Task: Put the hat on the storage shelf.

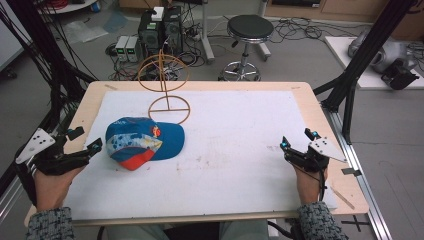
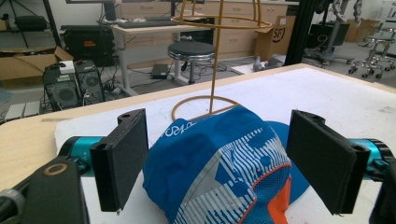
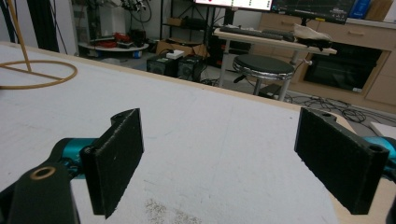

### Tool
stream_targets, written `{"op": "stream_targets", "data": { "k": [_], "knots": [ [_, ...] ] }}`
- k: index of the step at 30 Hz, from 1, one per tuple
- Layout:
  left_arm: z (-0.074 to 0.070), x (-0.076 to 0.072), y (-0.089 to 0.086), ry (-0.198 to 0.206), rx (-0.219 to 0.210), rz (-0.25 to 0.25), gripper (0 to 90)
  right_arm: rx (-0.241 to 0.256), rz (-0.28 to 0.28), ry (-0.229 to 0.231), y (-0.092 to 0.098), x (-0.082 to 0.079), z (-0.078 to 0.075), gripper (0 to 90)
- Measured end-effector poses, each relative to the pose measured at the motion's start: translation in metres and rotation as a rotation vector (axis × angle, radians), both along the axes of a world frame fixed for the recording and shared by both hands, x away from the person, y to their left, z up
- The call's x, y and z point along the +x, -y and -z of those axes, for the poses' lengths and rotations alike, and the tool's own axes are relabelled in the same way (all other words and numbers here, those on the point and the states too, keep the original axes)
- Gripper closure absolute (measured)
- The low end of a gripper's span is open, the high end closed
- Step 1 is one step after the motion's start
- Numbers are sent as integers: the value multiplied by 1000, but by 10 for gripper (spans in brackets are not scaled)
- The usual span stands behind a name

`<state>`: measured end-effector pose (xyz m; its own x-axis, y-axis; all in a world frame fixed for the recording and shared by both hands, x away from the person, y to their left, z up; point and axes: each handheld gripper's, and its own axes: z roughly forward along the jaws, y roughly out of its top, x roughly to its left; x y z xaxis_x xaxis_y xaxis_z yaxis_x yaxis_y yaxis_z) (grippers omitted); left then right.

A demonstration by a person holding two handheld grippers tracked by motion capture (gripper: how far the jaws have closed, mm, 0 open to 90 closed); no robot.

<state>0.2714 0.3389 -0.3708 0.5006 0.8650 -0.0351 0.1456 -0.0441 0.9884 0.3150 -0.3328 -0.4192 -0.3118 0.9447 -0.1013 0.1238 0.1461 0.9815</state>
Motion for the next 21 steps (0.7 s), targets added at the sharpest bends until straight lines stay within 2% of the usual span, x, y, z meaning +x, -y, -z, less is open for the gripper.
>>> {"op": "stream_targets", "data": {
  "k": [13,21],
  "knots": [
    [-4,2,2,13,-1,25,227,-17,-10,-3,-1,0,0,148],
    [-4,16,10,18,3,58,233,-31,-20,-9,2,-5,2,148]
  ]
}}
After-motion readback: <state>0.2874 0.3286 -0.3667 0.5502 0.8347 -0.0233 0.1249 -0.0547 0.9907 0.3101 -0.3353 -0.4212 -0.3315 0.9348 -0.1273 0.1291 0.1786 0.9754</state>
